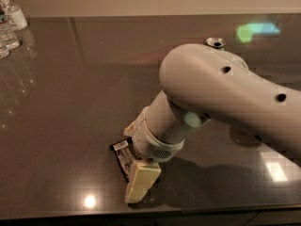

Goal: Pick rxbar chocolate

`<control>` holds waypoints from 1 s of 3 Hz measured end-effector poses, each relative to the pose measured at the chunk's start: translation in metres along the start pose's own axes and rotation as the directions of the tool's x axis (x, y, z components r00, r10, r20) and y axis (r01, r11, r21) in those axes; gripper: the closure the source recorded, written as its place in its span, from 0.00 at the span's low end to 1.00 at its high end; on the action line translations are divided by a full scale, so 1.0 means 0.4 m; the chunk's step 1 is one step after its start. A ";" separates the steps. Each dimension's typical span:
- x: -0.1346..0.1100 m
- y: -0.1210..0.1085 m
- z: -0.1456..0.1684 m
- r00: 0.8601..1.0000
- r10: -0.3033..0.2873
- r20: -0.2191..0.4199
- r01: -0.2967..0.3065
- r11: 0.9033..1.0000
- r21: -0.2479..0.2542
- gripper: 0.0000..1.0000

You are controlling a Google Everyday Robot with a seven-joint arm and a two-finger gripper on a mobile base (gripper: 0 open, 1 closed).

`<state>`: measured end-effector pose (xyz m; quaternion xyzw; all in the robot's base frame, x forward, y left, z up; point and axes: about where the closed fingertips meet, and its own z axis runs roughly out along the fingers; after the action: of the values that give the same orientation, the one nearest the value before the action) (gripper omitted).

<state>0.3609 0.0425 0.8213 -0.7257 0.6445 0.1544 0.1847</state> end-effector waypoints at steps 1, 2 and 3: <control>0.002 -0.005 -0.002 1.000 -0.001 0.002 0.001 1.000 0.001 0.41; 0.004 -0.019 -0.019 1.000 0.006 0.015 -0.006 1.000 0.001 0.64; 0.002 -0.033 -0.048 0.999 0.010 0.035 -0.010 1.000 0.004 0.87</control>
Offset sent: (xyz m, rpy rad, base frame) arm 0.0172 -0.0101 0.0119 0.0366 0.0199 -0.0145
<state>0.3738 0.0341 0.8386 -0.7195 0.6449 0.1667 0.1964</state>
